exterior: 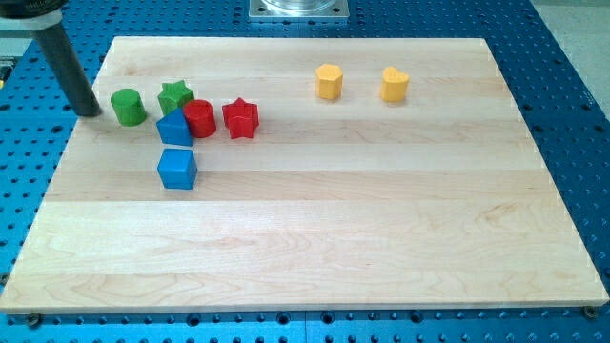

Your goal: Place the green circle vertically above the red circle

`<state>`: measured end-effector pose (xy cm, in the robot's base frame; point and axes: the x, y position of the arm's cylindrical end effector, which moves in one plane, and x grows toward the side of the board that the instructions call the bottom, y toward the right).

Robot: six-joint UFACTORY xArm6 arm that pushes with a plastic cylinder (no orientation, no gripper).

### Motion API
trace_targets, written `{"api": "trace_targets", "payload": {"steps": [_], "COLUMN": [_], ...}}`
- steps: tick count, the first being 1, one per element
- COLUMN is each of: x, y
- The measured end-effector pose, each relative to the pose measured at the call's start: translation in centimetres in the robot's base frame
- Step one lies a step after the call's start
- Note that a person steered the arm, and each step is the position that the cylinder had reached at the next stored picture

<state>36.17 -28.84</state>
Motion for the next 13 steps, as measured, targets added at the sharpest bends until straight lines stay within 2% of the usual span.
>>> {"api": "trace_targets", "payload": {"steps": [2,3,6,7,8,9,10,11,13], "x": [-0.1,1.5,-3.4,-3.9,-7.2,-7.2,-4.5,-2.9,-2.8], "y": [6.8,3.9,14.3,13.0,19.5,16.0,9.8,8.9,8.9]}}
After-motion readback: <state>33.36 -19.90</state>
